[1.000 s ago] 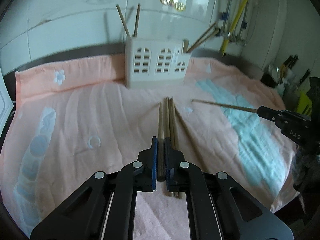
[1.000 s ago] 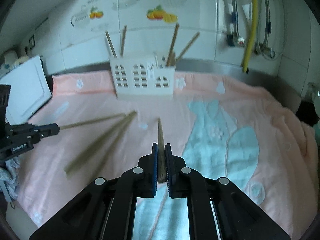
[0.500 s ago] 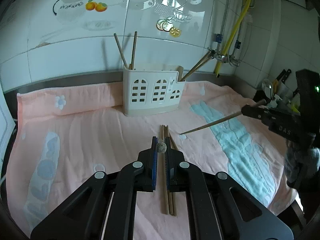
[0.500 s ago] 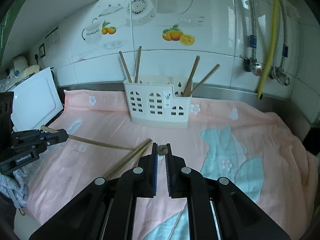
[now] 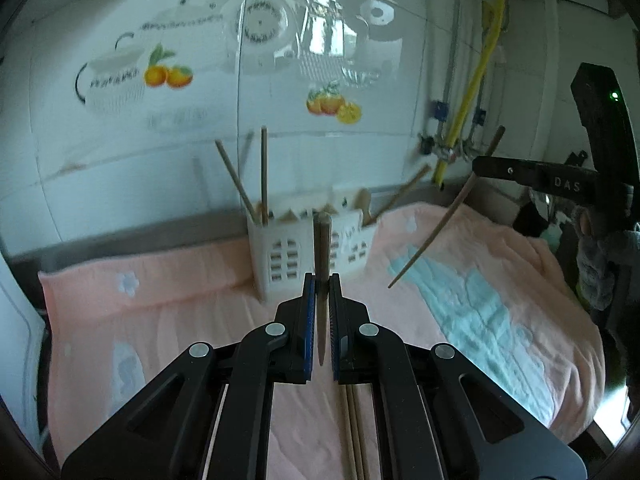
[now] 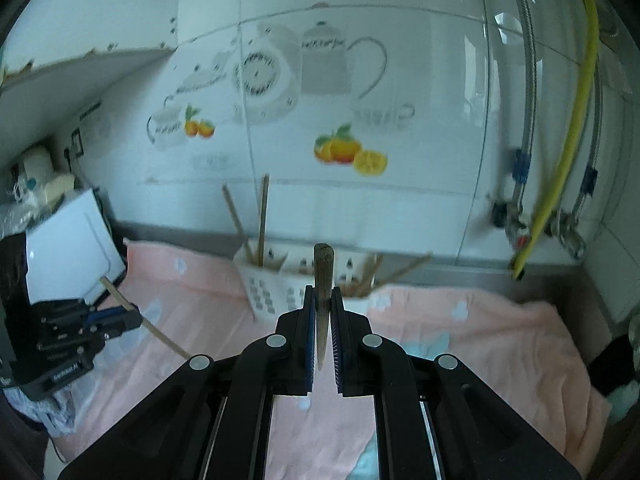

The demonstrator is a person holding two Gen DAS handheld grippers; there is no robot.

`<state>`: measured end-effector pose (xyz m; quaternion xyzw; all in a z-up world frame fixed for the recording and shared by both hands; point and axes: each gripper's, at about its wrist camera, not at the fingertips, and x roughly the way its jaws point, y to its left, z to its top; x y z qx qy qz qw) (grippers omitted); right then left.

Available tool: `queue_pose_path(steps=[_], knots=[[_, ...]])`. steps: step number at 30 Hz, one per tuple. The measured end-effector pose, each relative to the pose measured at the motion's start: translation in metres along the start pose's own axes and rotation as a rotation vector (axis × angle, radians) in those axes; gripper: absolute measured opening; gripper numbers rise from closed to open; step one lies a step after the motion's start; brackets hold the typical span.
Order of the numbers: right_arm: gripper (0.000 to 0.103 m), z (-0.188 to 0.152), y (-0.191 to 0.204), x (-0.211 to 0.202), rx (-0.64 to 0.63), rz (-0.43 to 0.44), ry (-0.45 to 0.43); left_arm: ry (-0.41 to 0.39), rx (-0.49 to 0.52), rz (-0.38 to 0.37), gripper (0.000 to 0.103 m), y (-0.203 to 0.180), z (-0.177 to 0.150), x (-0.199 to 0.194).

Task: Organize utensils
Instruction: 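Lift both held chopsticks upright and carry them over the white holder, then lower both chopsticks into the white holder and open both tools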

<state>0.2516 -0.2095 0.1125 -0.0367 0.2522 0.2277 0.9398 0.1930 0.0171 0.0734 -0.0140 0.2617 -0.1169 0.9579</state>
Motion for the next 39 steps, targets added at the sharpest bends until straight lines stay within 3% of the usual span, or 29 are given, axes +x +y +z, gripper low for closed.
queue_pose_path(steps=[11, 17, 22, 31, 36, 39], knots=[[0.007, 0.074, -0.016, 0.014, 0.035, -0.009, -0.06, -0.149, 0.06, 0.057, 0.005, -0.002, 0.088, -0.008], [0.007, 0.088, -0.016, 0.033, 0.025, -0.027, -0.059, -0.2, 0.056, 0.103, 0.005, 0.007, 0.12, 0.006], [0.007, 0.084, -0.016, 0.059, 0.019, -0.032, -0.015, -0.172, 0.025, 0.124, 0.005, 0.02, 0.12, 0.031], [0.007, 0.067, -0.02, 0.092, 0.03, -0.045, 0.054, -0.053, -0.056, 0.107, 0.006, 0.047, 0.097, 0.073], [0.01, 0.059, -0.024, 0.094, 0.03, -0.065, 0.055, -0.061, -0.067, 0.098, 0.007, 0.05, 0.091, 0.069], [0.015, 0.057, -0.025, 0.086, 0.033, -0.068, 0.039, -0.075, -0.07, 0.101, 0.015, 0.048, 0.088, 0.057]])
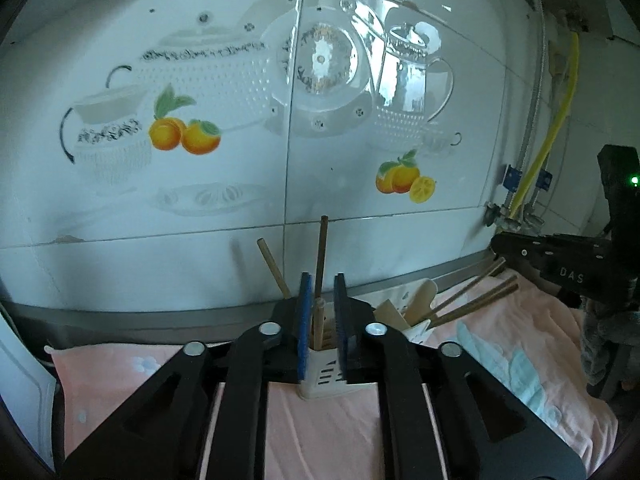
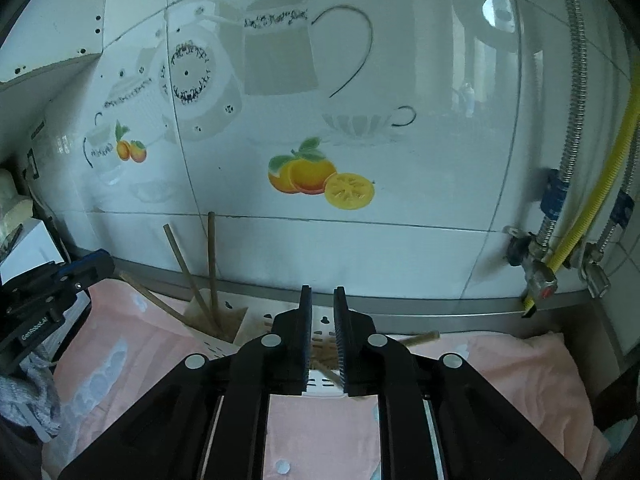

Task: Organize utensils
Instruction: 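Lower both chopsticks into the white holder and open both tools, then withdraw both tools and lower them toward the remaining chopsticks on the towel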

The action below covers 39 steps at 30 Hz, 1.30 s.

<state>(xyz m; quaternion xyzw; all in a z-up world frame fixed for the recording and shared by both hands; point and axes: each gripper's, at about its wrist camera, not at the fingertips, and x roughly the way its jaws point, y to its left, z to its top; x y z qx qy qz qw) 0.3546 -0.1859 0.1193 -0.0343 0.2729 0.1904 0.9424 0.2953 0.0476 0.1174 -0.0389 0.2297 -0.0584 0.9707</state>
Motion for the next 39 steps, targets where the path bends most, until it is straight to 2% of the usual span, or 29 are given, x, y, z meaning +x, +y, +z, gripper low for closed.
queue_pose_path(steps=[2, 4, 5, 7, 10, 14, 16, 19, 22, 32, 37, 39], knots=[[0.021, -0.003, 0.0, -0.009, 0.002, -0.001, -0.015, -0.006, 0.001, 0.002, 0.022, 0.0, -0.002, -0.007], [0.023, -0.007, 0.0, -0.019, 0.0, -0.001, -0.028, -0.01, 0.007, 0.007, 0.023, -0.001, -0.007, -0.019], [0.025, -0.012, 0.001, -0.026, -0.002, 0.0, -0.038, -0.01, 0.009, 0.007, 0.026, -0.001, -0.012, -0.025], [0.034, -0.022, 0.005, -0.038, -0.006, 0.005, -0.049, -0.008, 0.01, 0.013, 0.033, -0.003, -0.02, -0.034], [0.039, -0.039, 0.011, -0.053, -0.02, 0.009, -0.06, -0.009, 0.012, 0.016, 0.039, -0.003, -0.034, -0.05], [0.046, -0.072, 0.023, -0.073, -0.042, 0.013, -0.069, 0.001, 0.001, 0.018, 0.048, -0.001, -0.058, -0.072], [0.053, -0.091, 0.028, -0.08, -0.044, 0.023, -0.063, 0.007, -0.005, 0.025, 0.053, -0.001, -0.072, -0.082], [0.055, -0.114, 0.038, -0.085, -0.06, 0.031, -0.053, 0.024, -0.017, 0.029, 0.059, 0.001, -0.093, -0.091], [0.062, -0.146, 0.053, -0.087, -0.082, 0.031, -0.033, 0.045, -0.026, 0.047, 0.064, 0.004, -0.116, -0.099], [0.066, -0.228, 0.093, -0.071, -0.101, 0.041, 0.08, 0.085, -0.07, 0.114, 0.084, 0.015, -0.172, -0.119], [0.066, -0.263, 0.109, -0.059, -0.069, 0.057, 0.148, 0.09, -0.086, 0.133, 0.087, 0.022, -0.188, -0.129], [0.06, -0.272, 0.112, -0.055, -0.048, 0.068, 0.166, 0.09, -0.086, 0.145, 0.088, 0.023, -0.192, -0.132]])
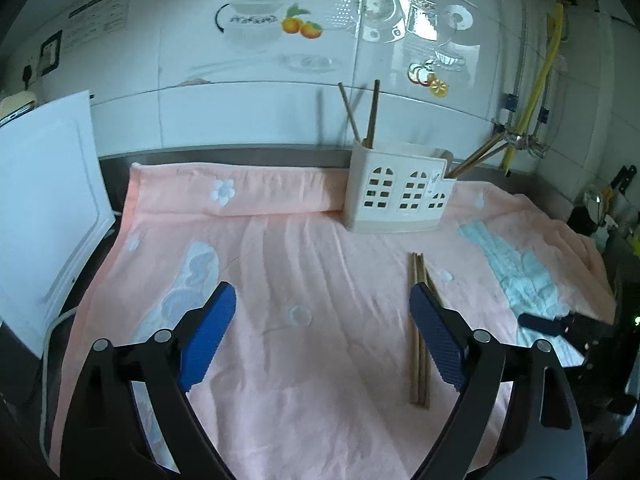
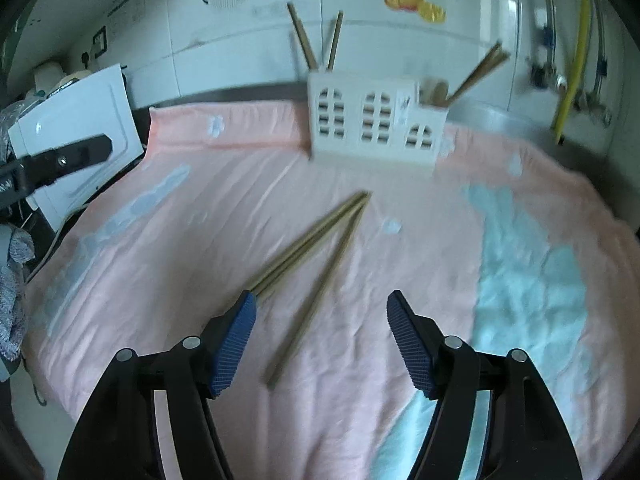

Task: Organize utensils
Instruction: 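Withdraw both tools and lower them toward the remaining chopsticks on the towel, then close the right tool on a chopstick while the left tool grasps another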

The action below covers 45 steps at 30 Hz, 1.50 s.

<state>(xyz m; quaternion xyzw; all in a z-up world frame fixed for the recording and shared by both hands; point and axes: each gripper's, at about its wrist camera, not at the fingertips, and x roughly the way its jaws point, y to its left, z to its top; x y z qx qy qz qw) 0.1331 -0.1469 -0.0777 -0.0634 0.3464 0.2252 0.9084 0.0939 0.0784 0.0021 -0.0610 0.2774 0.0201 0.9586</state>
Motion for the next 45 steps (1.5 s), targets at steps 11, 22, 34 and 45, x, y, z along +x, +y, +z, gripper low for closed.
queue_pose_path(steps=[11, 22, 34, 45], knots=[[0.037, -0.015, 0.004, 0.038, 0.083, 0.002, 0.101, 0.03, -0.012, 0.02, 0.088, 0.009, -0.021, -0.003], [0.023, -0.015, 0.009, 0.052, 0.049, -0.053, 0.131, 0.052, -0.018, 0.011, 0.088, 0.008, -0.031, 0.003], [0.009, -0.018, -0.001, 0.043, 0.065, -0.081, 0.105, 0.085, -0.027, -0.013, 0.086, 0.002, -0.042, 0.013], [0.007, -0.018, -0.023, 0.014, 0.115, -0.065, 0.034, 0.173, -0.032, -0.139, 0.042, -0.026, -0.055, 0.04]])
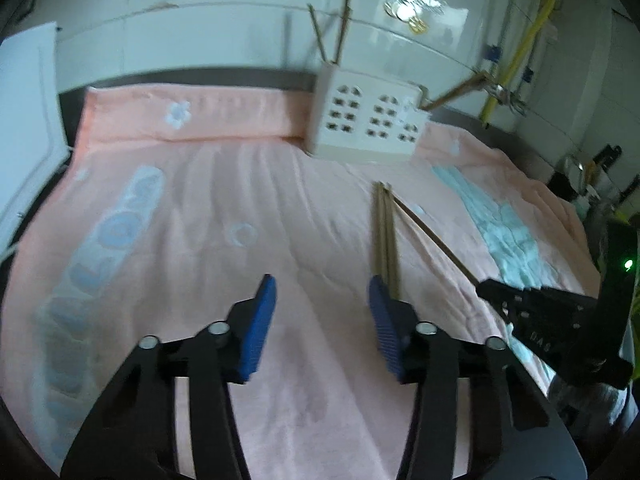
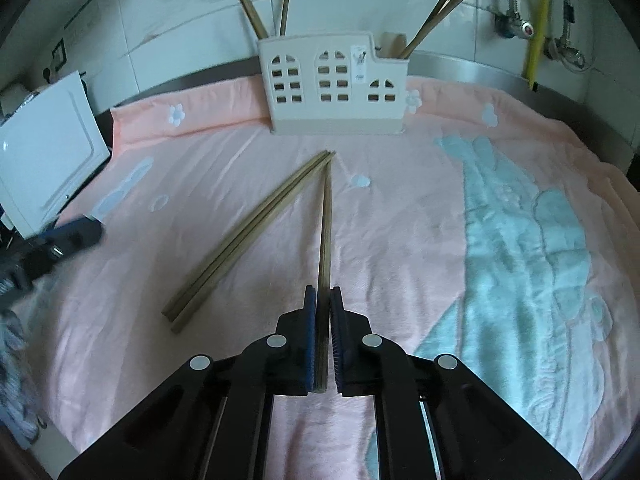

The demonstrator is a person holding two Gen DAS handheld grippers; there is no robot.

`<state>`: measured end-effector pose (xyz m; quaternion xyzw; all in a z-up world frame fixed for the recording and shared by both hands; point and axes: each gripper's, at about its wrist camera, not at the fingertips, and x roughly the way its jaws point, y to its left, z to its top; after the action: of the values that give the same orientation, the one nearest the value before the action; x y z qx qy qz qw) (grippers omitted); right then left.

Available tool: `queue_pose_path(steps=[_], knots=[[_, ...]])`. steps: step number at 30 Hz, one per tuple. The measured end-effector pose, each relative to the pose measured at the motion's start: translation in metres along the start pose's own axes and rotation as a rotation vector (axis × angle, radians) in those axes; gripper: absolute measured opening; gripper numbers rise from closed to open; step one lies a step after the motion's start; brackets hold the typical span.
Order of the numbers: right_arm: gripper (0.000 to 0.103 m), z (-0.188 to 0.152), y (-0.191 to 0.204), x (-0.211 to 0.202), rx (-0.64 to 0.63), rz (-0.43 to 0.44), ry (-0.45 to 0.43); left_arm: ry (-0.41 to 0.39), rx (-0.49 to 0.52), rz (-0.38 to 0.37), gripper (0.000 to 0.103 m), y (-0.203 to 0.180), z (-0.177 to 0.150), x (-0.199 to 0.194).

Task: Organize utensils
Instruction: 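Close the right tool on a chopstick while the left tool grasps another, then lift both held chopsticks upright and carry them over the white holder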

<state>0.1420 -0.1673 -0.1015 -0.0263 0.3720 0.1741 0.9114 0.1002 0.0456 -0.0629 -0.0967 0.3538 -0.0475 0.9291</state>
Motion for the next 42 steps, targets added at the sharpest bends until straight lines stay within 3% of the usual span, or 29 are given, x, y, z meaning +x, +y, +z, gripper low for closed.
queue_pose_path(steps=[2, 8, 13, 26, 32, 42], knots=[[0.007, 0.0, -0.002, -0.005, 0.003, 0.005, -0.012, 0.029, 0.013, -0.024, 0.033, -0.009, -0.002, 0.011], [0.007, -0.002, -0.004, -0.012, 0.006, 0.015, -0.027, 0.088, 0.042, -0.074, 0.021, -0.031, -0.005, 0.037], [0.007, -0.004, -0.007, -0.014, 0.016, 0.022, -0.027, 0.129, 0.062, -0.073, 0.013, -0.04, -0.004, 0.057], [0.007, -0.005, -0.011, -0.013, 0.021, 0.027, -0.022, 0.169, 0.072, -0.033, 0.01, -0.039, 0.001, 0.079], [0.007, -0.005, -0.01, -0.012, 0.02, 0.028, -0.017, 0.181, 0.128, -0.011, 0.01, -0.05, -0.004, 0.083], [0.007, -0.004, -0.013, -0.018, 0.02, 0.027, -0.037, 0.164, 0.068, -0.032, 0.007, -0.043, 0.001, 0.083]])
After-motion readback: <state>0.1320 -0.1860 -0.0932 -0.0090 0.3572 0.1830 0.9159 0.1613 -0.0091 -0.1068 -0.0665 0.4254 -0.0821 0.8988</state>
